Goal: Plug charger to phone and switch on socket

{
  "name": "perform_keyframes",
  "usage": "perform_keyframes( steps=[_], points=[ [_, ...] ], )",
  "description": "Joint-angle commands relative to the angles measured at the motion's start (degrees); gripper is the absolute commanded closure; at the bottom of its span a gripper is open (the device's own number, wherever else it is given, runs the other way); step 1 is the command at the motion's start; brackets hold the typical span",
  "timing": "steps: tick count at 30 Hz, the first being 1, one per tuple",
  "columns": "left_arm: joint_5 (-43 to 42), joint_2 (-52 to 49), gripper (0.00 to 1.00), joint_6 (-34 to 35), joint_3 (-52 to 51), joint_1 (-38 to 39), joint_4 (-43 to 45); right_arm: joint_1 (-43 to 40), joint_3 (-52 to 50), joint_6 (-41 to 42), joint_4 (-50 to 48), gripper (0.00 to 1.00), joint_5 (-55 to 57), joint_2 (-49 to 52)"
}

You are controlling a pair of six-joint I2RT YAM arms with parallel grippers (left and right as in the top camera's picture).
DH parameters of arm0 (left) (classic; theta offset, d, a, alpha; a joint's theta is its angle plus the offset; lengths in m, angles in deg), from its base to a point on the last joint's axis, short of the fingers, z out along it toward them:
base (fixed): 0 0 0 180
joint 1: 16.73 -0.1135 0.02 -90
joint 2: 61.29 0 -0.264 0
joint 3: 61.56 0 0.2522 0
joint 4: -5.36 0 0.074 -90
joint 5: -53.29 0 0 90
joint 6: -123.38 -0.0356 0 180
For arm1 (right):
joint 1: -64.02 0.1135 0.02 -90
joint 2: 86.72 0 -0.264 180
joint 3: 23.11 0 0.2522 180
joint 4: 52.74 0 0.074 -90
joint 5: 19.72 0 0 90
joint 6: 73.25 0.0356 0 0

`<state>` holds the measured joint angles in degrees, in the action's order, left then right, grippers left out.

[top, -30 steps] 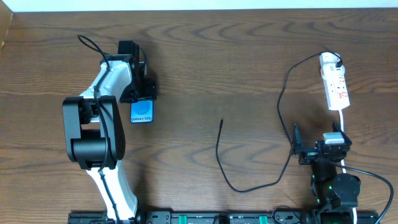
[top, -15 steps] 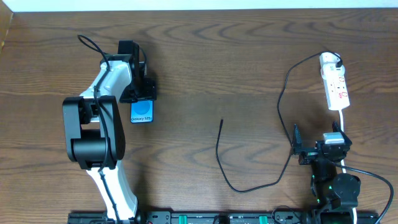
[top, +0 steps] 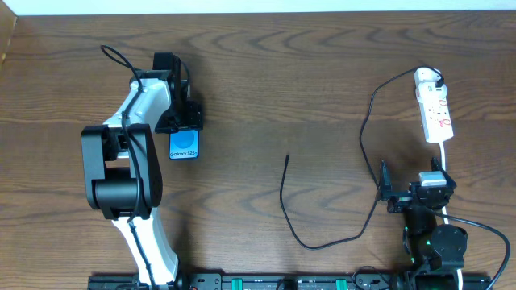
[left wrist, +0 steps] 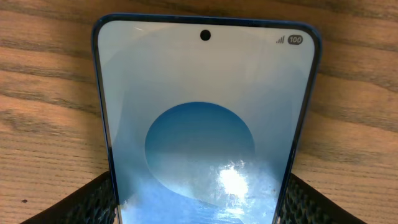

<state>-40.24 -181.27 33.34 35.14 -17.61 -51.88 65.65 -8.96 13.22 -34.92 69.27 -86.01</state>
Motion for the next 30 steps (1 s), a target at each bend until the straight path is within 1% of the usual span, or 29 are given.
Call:
perform_keyframes(
  steps=[1, 21, 30],
  points=[
    [1.62, -1.88, 0.92, 0.04, -2.21, -0.04, -1.01, -0.13, -0.04, 0.50, 0.28, 0.01, 0.46, -0.33],
    [1.62, -1.84, 0.92, 0.04, -1.97, -0.04, -1.18, -0.13, -0.04, 0.50, 0.28, 0.01, 0.46, -0.33],
    [1.62, -1.62, 0.93, 0.04, -0.31, -0.04, -2.71, -0.13, -0.04, 0.50, 0.28, 0.01, 0.46, -0.33]
  ],
)
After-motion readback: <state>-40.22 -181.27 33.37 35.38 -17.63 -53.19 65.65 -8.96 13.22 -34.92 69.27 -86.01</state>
